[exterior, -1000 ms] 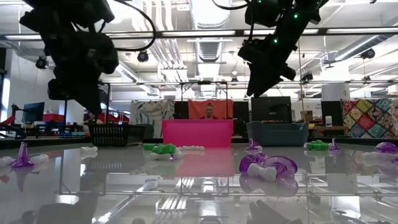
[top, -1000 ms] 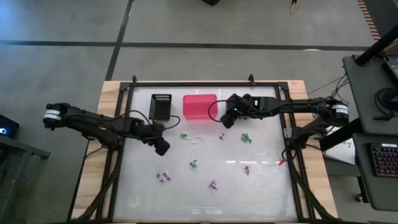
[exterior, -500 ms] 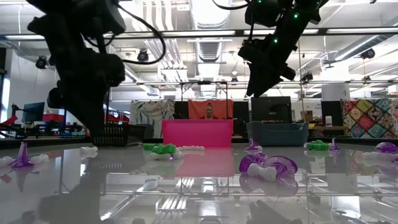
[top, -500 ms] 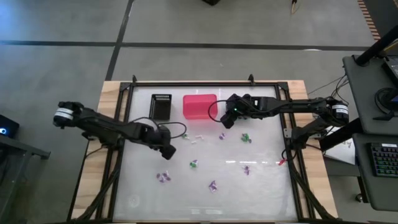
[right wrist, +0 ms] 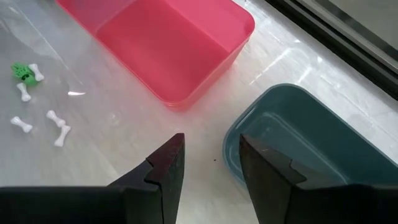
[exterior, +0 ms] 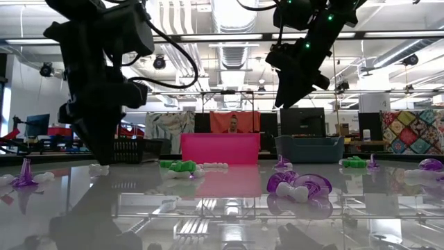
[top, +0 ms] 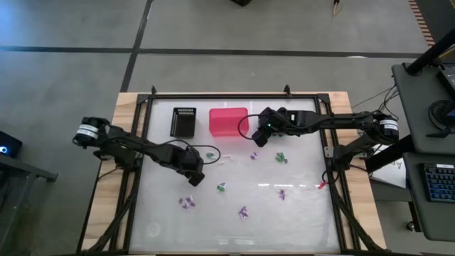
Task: Sort Halloween decoration
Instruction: Put the white bone toy into the black bin
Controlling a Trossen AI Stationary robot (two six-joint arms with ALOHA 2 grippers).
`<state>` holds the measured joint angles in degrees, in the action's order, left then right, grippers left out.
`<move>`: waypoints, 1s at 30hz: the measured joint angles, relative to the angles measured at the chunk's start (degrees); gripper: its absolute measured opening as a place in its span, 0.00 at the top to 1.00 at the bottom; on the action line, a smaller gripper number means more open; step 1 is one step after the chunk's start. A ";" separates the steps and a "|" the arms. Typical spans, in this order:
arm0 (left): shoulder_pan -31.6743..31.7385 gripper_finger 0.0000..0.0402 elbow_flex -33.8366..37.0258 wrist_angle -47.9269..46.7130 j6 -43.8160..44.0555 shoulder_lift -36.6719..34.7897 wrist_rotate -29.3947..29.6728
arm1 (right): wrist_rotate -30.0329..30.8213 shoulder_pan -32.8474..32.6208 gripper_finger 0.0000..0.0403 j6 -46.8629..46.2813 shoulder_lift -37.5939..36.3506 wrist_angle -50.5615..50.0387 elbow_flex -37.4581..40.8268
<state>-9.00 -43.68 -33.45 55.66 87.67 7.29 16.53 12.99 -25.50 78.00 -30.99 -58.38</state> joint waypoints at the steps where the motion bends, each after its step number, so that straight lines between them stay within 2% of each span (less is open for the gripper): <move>1: -0.10 0.87 0.02 0.02 0.00 0.13 0.17 | 0.00 0.00 0.64 0.00 0.00 -0.01 0.00; 16: -0.70 0.87 0.16 -0.14 -0.41 1.43 0.74 | -0.02 0.00 0.64 -0.02 0.02 0.00 -0.01; 19: -0.86 0.87 -0.61 -0.72 -1.98 0.77 -0.87 | -0.02 0.00 0.64 -0.01 0.02 0.01 0.00; 24: -2.32 0.87 -3.92 -5.97 -4.93 -1.05 -4.93 | -0.03 0.00 0.64 -0.01 0.02 0.00 0.00; 30: -7.22 0.87 -5.71 -15.07 -10.25 -1.26 -5.27 | -0.04 -0.02 0.64 -0.02 0.02 0.01 0.01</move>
<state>-16.22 -49.39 -48.52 45.41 86.41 2.02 16.49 12.97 -25.52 78.02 -30.98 -58.38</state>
